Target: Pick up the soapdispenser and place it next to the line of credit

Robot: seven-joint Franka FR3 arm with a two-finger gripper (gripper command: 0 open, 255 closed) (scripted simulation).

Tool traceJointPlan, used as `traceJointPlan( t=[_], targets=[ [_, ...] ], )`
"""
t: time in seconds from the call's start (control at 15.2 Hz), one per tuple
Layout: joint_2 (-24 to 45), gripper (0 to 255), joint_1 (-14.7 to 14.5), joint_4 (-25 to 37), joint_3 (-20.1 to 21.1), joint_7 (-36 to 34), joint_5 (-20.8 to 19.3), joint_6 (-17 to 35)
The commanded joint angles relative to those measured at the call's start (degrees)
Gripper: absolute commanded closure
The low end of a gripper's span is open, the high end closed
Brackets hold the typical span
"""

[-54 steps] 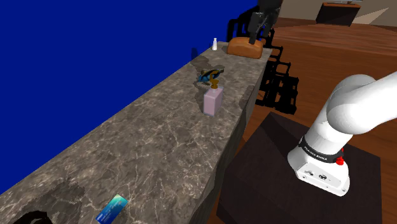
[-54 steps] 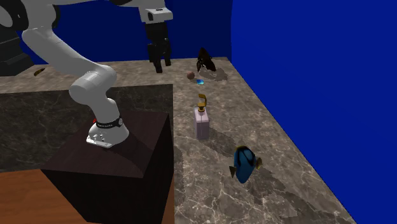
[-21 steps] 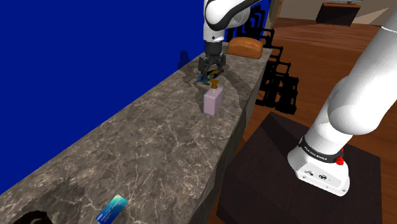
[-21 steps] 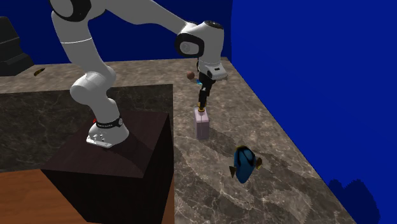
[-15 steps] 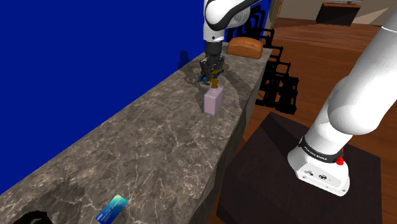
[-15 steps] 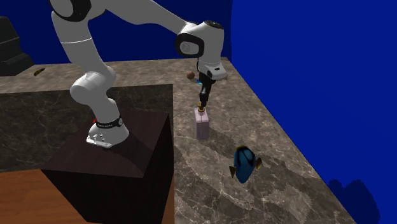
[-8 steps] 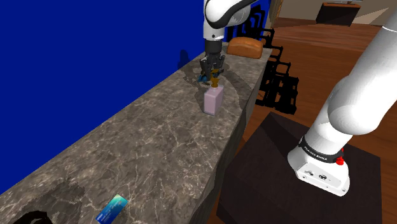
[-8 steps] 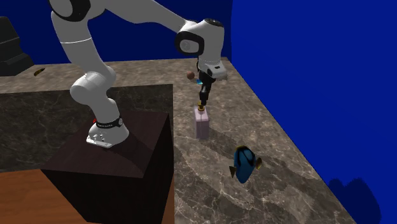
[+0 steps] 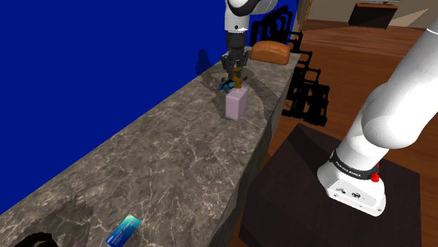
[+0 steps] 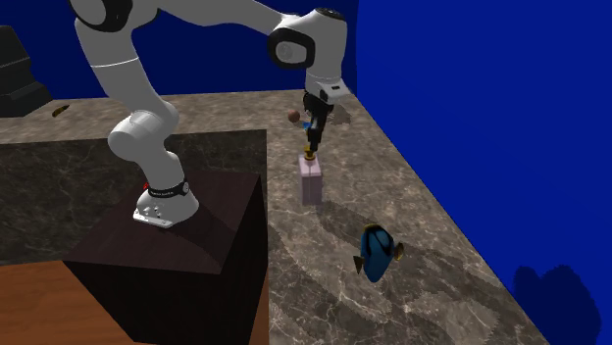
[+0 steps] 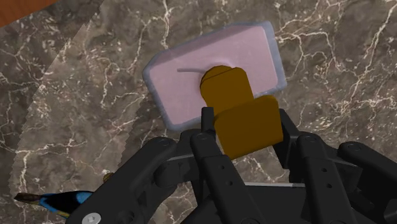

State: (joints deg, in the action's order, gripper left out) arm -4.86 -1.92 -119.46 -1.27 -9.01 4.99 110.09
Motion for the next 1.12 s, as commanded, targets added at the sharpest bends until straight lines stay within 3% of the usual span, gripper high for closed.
traceJointPlan(
  t=[0.0,1.06],
  targets=[
    [-0.26,255,0.03,1.35,-0.03,-0.10,-0.06,-1.61],
    [-1.50,255,0.09,12.33,-0.11,-1.03,-0.33,-13.79]
  ],
)
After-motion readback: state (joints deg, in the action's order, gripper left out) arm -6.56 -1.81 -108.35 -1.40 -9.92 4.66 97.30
